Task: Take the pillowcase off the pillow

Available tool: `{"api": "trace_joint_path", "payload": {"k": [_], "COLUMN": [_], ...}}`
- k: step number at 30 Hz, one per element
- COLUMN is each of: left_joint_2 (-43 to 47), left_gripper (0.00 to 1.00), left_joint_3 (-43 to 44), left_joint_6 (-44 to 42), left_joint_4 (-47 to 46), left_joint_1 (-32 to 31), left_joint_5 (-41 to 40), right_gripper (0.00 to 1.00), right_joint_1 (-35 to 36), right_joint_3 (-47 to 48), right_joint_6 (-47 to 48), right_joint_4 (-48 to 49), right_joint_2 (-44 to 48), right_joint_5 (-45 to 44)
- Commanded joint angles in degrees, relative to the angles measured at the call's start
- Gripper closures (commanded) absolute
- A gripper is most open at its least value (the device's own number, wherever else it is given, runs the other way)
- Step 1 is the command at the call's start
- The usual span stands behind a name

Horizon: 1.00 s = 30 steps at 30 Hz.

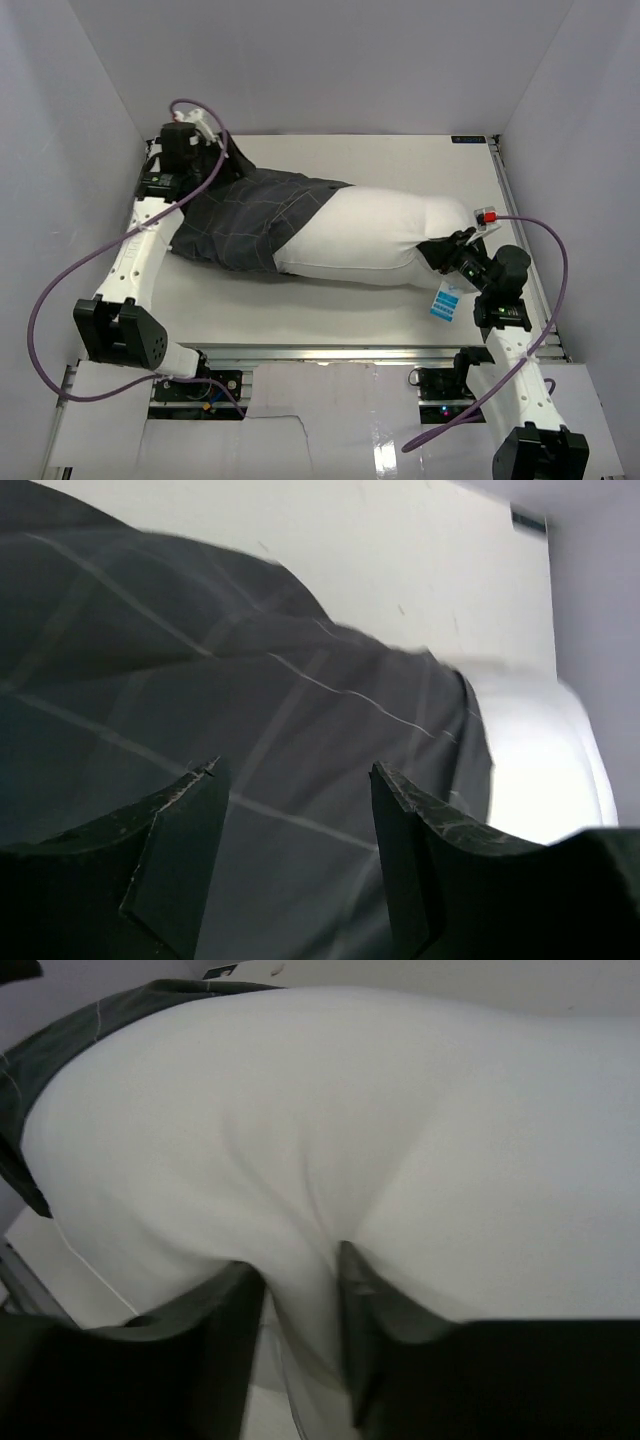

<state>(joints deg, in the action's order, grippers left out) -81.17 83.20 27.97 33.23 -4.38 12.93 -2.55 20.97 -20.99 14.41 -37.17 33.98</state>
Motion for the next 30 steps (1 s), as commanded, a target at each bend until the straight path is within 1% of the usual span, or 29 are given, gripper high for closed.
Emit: {"api": "trace_joint_path", "payload": {"k": [1, 2, 3, 4, 5, 6, 8, 11, 12, 13, 14, 15, 16, 17, 19, 20, 21, 22, 23, 24, 25, 26, 27, 28, 29, 30], "left_joint_2": [-3.2, -4.25, -6.27, -7.33, -8.12, -9.0, -11.99, -16.82, -17.96, -19.11, -20.68, -21.22, -21.66, -22.36, -22.89, -23.42, -23.51, -23.69, -23.77, -23.69, -23.6, -23.43, -22.9, -22.37, -21.67, -19.93], "left_gripper": [0.31, 0.3, 0.3, 0.3, 0.3, 0.29, 0.29, 0.29, 0.29, 0.28, 0.28, 0.28, 0.29, 0.31, 0.33, 0.37, 0.4, 0.44, 0.55, 0.6, 0.65, 0.7, 0.79, 0.85, 0.93, 1.0], "left_joint_3": [0.21, 0.64, 1.78, 2.4, 3.02, 4.41, 5.91, 10.48, 13.1, 13.13, 15.13, 15.67, 16.03, 16.81, 17.17, 17.35, 17.35, 17.35, 17.17, 17.0, 17.0, 16.82, 16.73, 16.56, 16.3, 15.6], "left_joint_6": [-3.61, -3.97, -4.32, -5.02, -5.37, -5.55, -6.52, -7.84, -8.19, -8.45, -8.54, -8.37, -8.19, -7.67, -7.14, -6.61, -6.35, -6.08, -5.65, -5.03, -4.85, -4.5, -3.98, -3.8, -3.45, -2.57], "left_joint_4": [-0.98, -0.72, -0.1, 0.16, 0.43, 0.86, 1.22, 4.89, 5.78, 6.49, 7.02, 7.11, 7.11, 7.2, 7.11, 7.11, 7.11, 7.11, 6.93, 6.76, 6.58, 6.49, 6.58, 6.49, 6.41, 6.32], "left_joint_1": [-8.08, -9.84, -12.99, -14.41, -15.99, -18.62, -20.74, -25.22, -26.19, -27.16, -27.95, -29.35, -29.89, -30.5, -30.86, -30.95, -31.04, -31.12, -31.21, -31.39, -31.56, -32.0, -32.18, -32.27, -32.27, -32.27], "left_joint_5": [6.23, 5.19, 4.13, 2.73, 0.89, -2.78, -5.36, -10.8, -14.47, -15.82, -16.61, -17.05, -18.1, -18.81, -20.22, -20.22, -20.05, -19.61, -19.7, -19.96, -20.74, -21.62, -22.67, -24.6, -25.75, -26.89], "right_gripper": [0.62, 0.38, 0.27, 0.12, 0.07, 0.1, 0.1, 0.1, 0.1, 0.1, 0.1, 0.1, 0.1, 0.1, 0.1, 0.1, 0.1, 0.1, 0.1, 0.1, 0.1, 0.09, 0.06, 0.06, 0.12, 0.17], "right_joint_1": [0.26, 0.35, 0.35, 0.35, 0.35, 0.35, 0.44, 0.96, 1.4, 1.66, 2.02, 2.45, 4.81, 5.88, 9.2, 10.62, 12.37, 17.18, 20.09, 22.56, 26.33, 27.41, 28.29, 28.47, 28.56, 28.56], "right_joint_3": [-0.67, -0.06, 0.64, 0.82, 0.83, 1.61, 4.06, 9.34, 13.27, 15.65, 18.11, 20.31, 21.9, 23.92, 25.78, 28.14, 29.2, 30.08, 31.31, 31.24, 30.54, 27.31, 25.11, 22.91, 20.88, 19.39], "right_joint_6": [-5.03, -2.59, -1.52, -0.9, -0.63, -0.37, 0.34, 0.34, 1.38, 2.35, 3.32, 4.2, 5.6, 6.31, 7.8, 8.42, 9.12, 10.87, 11.84, 12.29, 12.29, 11.34, 10.46, 9.75, 8.26, 7.73], "right_joint_4": [8.8, 6.61, 2.94, 1.68, 1.15, -0.08, -2.8, -5.36, -7.71, -9.65, -11.84, -13.52, -14.32, -14.33, -14.33, -16.33, -16.96, -18.36, -18.98, -19.16, -18.9, -16.11, -14.43, -11.72, -8.91, -8.79], "right_joint_2": [-2.55, -2.91, -2.21, -1.25, -0.2, 1.55, 2.1, 1.31, -0.52, -1.93, -3.25, -5.61, -6.68, -9.04, -12.91, -17.98, -20.55, -23.1, -27.39, -29.08, -30.49, -32.07, -32.44, -32.62, -32.88, -33.06], "right_joint_5": [8.91, 9.35, 8.66, 7.95, 6.99, 6.02, 5.93, 4.44, 2.43, 1.8, 1.1, -1.0, -2.32, -5.9, -8.22, -9.18, -10.24, -12.25, -17.58, -20.5, -22.18, -23.68, -24.04, -24.22, -24.92, -25.53]}}
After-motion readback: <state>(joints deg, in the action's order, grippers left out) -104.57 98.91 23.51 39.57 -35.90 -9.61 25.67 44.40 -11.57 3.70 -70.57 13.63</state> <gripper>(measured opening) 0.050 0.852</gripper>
